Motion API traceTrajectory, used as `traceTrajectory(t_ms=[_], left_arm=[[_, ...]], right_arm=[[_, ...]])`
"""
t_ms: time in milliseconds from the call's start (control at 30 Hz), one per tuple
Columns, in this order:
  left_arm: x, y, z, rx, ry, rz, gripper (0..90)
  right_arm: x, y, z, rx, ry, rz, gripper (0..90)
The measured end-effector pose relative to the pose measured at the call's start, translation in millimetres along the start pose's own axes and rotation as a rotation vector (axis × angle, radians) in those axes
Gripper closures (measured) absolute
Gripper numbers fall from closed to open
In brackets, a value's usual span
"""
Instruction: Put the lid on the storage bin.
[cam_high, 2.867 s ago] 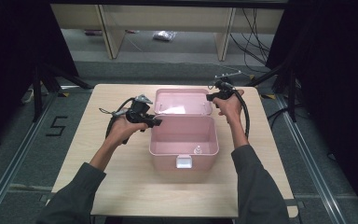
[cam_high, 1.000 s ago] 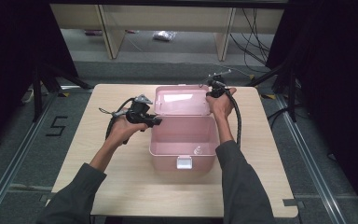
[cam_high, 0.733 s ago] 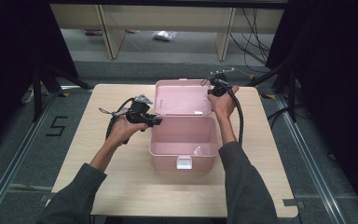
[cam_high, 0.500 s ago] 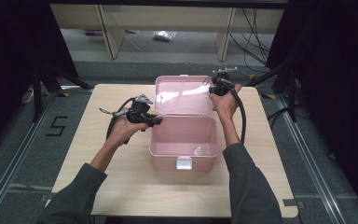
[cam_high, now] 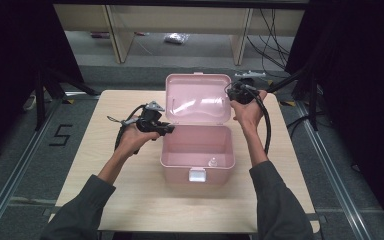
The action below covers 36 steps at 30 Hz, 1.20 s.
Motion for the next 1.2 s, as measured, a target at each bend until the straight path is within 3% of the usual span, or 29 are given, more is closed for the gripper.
traceTrajectory(t_ms=[500,667,1200], left_arm=[[0.3,0.8,-0.1,0.005,0.004,-0.007,76.8],[0.2,0.9,0.2,0.005,0.003,-0.005,76.9],[-0.6,0.5,-0.9,0.023,0.001,-0.014,76.8]], right_arm=[[6.3,-32.6,4.5,0.038,-0.028,-0.089,85.0],[8.8,-41.8,7.4,0.043,-0.078,-0.098,85.0],[6.5,-67.4,15.4,0.062,-0.100,-0.150,86.1]])
Point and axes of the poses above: each handheld gripper's, and its own axes: y roughly forward along the jaws, x roughly out of its top, z roughly to its left, the point moved 4 cm from there along y, roughly forward along the jaws, and after that the axes turned 14 degrees about -z, right-handed, at the moved point
